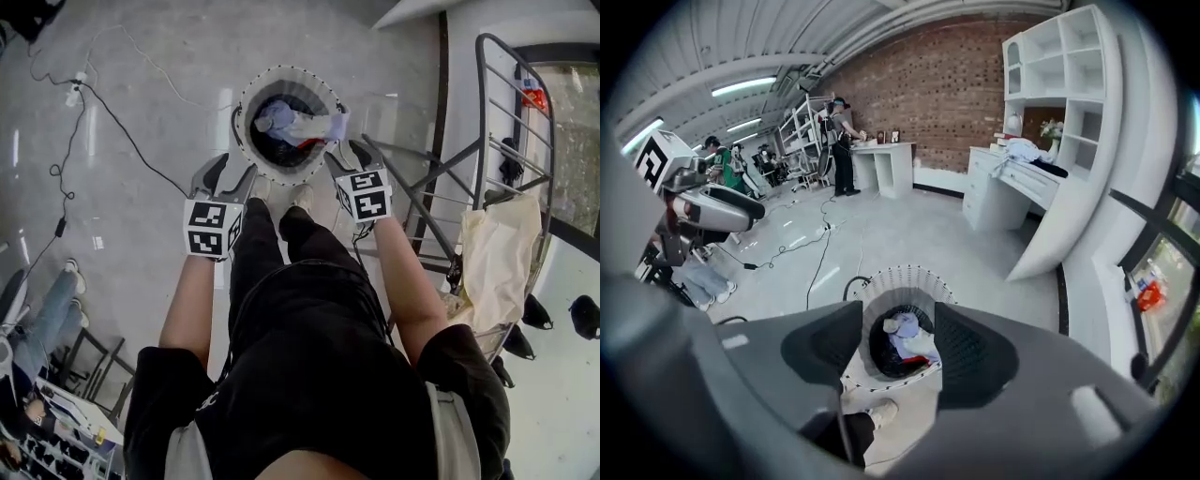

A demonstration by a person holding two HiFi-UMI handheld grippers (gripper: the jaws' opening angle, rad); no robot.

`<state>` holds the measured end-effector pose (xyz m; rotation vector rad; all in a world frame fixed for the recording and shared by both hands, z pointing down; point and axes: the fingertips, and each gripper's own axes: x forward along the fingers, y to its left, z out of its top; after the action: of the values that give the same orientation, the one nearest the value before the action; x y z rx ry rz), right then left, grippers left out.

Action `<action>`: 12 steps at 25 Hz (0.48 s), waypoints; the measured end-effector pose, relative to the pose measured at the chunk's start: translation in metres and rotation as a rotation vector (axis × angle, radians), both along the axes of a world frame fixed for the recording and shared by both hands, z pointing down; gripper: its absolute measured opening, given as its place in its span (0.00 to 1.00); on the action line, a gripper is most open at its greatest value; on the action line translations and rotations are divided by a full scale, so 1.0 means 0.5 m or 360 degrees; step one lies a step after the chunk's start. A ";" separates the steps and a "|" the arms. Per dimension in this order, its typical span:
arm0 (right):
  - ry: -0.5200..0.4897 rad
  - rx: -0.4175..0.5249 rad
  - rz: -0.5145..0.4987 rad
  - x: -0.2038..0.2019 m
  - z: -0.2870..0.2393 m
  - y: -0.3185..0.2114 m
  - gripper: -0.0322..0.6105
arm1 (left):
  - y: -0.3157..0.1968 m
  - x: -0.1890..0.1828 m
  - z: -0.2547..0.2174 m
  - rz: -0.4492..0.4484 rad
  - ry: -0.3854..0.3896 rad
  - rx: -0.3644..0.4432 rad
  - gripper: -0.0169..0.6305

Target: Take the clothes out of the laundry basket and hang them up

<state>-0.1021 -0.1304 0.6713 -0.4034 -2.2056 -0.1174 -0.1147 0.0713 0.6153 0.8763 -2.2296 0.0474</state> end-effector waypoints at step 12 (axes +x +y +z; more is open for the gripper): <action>0.0191 0.0062 0.0203 0.003 0.241 -0.064 0.44 | -0.023 0.016 0.180 0.0114 0.0102 -0.0024 0.39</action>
<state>-0.1007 -0.1621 0.7919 -0.2414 -2.1008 -0.0651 -0.1067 0.0596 0.7052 0.9363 -2.1355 0.0684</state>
